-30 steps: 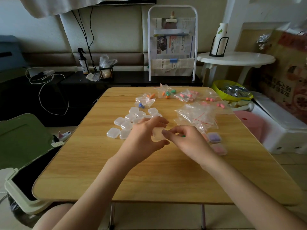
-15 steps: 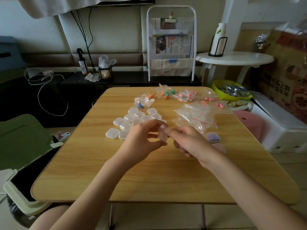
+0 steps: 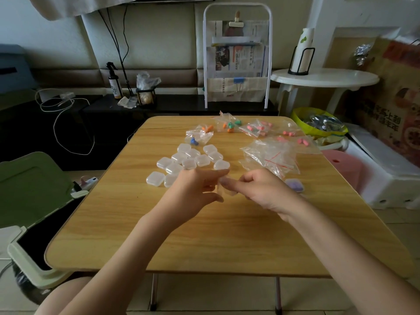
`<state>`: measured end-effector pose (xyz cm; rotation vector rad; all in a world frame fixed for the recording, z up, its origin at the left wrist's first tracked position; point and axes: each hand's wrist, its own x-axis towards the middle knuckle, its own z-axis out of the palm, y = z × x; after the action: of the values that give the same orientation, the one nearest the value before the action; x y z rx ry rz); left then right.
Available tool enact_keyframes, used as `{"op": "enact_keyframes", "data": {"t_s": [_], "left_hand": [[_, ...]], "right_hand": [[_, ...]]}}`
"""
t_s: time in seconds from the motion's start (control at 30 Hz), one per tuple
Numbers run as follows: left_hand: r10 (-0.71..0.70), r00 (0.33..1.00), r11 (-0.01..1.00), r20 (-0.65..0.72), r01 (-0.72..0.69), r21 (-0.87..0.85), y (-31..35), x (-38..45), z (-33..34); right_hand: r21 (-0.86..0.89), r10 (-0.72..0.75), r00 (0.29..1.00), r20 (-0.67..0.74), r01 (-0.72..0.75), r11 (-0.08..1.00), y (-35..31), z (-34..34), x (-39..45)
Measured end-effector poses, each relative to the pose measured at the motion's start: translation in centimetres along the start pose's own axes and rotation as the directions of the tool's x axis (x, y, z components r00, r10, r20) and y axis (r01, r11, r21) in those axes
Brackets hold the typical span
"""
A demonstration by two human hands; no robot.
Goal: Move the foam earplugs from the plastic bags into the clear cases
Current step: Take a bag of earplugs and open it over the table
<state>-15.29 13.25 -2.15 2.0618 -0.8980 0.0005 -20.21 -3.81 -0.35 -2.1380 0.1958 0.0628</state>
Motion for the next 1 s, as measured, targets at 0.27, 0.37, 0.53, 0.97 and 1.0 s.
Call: {"op": "enact_keyframes", "data": {"t_s": [0.27, 0.37, 0.53, 0.97, 1.0], "left_hand": [[-0.061, 0.998, 0.995, 0.033, 0.064, -0.077, -0.2, -0.3, 0.7], [-0.103, 0.995, 0.986, -0.018, 0.100, -0.136, 0.1, -0.3, 1.4], [-0.242, 0.969, 0.765, 0.056, 0.226, -0.603, 1.2, -0.2, 1.6], [-0.373, 0.912, 0.652, 0.172, 0.389, -0.651, 1.4, -0.1, 0.6], [-0.397, 0.902, 0.677, 0.168, 0.411, -0.611, 1.4, -0.1, 0.6]], "right_hand": [[0.083, -0.052, 0.995, -0.081, 0.059, 0.995, -0.2, -0.2, 0.0], [0.333, -0.052, 0.998, -0.034, 0.060, 0.941, -0.4, -0.6, -0.3], [0.564, -0.116, 0.990, 0.078, 0.052, 0.824, -0.2, -0.9, 0.3], [0.030, -0.274, 0.942, -0.193, 0.285, 0.958, 0.6, -0.3, 0.3], [-0.031, -0.298, 0.928, -0.224, 0.299, 0.954, 0.8, -0.2, 0.5]]}}
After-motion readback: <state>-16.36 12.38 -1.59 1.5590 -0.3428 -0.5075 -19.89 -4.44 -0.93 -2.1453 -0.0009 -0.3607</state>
